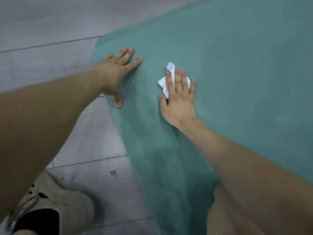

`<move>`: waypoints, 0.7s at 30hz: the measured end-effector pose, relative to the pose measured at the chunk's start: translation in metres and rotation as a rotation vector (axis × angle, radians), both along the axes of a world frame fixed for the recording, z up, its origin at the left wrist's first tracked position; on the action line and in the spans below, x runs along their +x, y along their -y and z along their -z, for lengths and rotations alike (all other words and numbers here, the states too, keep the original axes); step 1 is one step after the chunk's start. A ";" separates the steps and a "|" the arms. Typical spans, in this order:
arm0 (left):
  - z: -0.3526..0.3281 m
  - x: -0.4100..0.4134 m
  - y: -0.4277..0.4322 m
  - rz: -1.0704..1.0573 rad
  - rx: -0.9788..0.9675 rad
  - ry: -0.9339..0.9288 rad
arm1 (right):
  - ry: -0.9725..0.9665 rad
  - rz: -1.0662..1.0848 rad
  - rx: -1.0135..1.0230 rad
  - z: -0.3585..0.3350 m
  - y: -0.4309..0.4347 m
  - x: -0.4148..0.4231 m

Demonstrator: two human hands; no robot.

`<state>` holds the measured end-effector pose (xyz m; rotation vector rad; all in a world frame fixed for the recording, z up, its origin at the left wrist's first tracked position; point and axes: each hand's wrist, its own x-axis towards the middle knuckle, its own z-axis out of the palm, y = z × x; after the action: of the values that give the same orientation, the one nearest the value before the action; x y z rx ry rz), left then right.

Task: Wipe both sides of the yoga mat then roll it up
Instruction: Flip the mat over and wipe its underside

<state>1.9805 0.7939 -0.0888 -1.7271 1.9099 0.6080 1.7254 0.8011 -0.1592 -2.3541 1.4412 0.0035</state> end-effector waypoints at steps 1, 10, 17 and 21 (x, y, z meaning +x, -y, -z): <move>0.001 -0.001 0.000 -0.002 -0.002 0.009 | 0.045 0.008 0.016 -0.003 0.004 0.001; -0.051 -0.019 -0.029 0.076 0.005 0.070 | 0.384 0.414 0.444 -0.074 0.044 0.008; -0.070 0.008 -0.086 -0.110 -0.082 -0.054 | 0.096 0.197 -0.103 -0.026 0.018 -0.003; -0.051 0.005 -0.098 -0.161 -0.069 -0.175 | -0.043 -0.036 -0.051 0.006 0.007 -0.009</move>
<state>1.9860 0.8924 -0.0375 -1.9419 1.9404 0.7843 1.7160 0.7944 -0.1654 -2.4344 1.4354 0.0280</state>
